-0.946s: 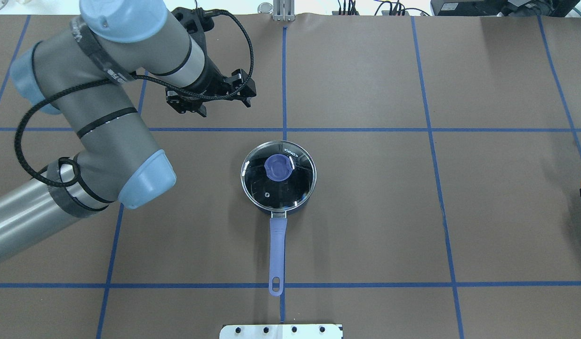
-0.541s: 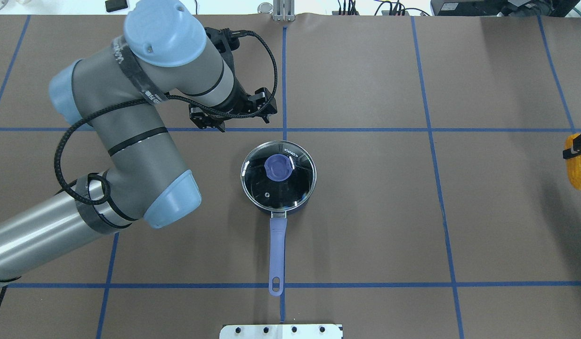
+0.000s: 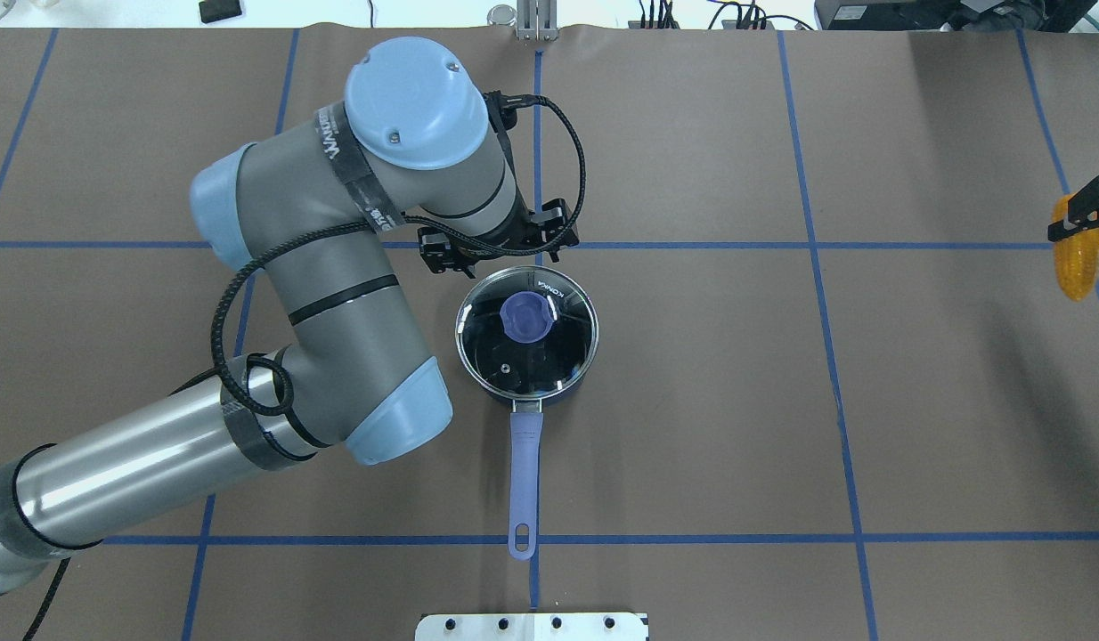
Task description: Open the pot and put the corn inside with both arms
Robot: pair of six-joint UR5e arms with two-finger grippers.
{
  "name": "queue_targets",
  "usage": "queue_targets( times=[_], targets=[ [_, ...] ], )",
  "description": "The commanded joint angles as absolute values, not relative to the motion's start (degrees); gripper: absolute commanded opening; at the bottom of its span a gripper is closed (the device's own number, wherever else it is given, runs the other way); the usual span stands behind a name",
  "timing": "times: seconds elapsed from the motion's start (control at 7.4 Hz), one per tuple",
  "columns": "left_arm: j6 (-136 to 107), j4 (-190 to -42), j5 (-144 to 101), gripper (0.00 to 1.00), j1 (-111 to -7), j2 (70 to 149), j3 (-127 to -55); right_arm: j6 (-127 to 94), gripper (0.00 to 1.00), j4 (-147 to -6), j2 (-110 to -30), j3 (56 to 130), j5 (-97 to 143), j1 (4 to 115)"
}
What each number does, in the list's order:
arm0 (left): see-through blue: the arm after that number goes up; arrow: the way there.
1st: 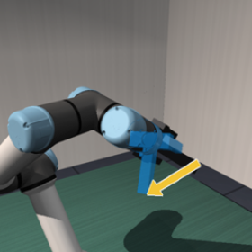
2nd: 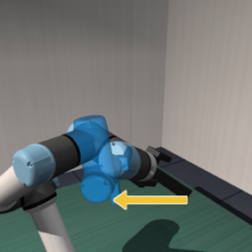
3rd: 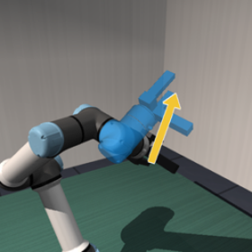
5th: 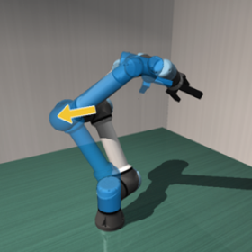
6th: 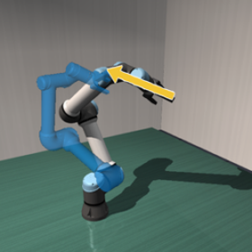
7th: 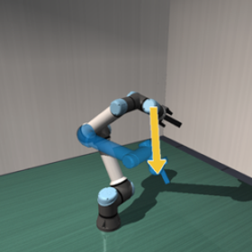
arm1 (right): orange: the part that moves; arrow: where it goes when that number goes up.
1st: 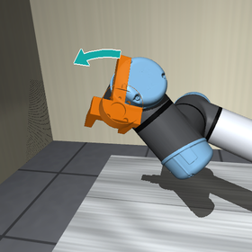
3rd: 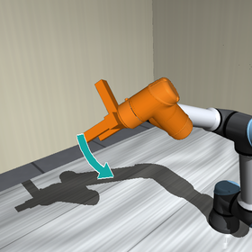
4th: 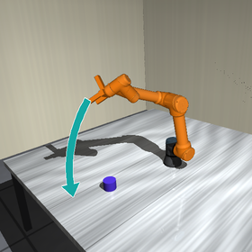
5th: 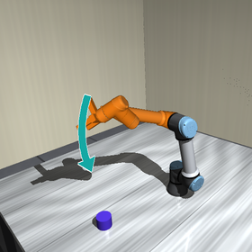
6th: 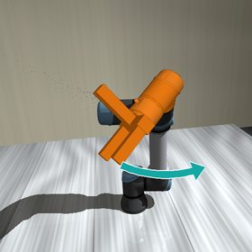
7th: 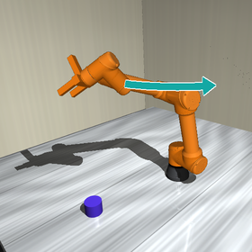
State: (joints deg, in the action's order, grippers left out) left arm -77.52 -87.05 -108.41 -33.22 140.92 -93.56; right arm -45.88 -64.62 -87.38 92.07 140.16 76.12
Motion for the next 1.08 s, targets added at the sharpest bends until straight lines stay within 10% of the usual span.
queue_targets(
  times=[0.0, 0.54, 0.95],
  targets=[
    [-77.7, -87.45, -105.83, 0.97, -30.94, 141.07, -91.06, -45.88, 0.18, -65.3, -86.14, 92.11, 140.19, 76.38],
    [-77.7, -87.45, -104.77, 0.97, -29.1, 140.36, -90.53, -45.88, 0.2, -65.3, -85.7, 92.02, 140.19, 76.29],
    [-77.7, -87.8, -104.94, 0.77, -29.0, 140.45, -90.44, -45.88, 0.23, -65.39, -85.17, 91.58, 140.1, 76.2]
  ],
)
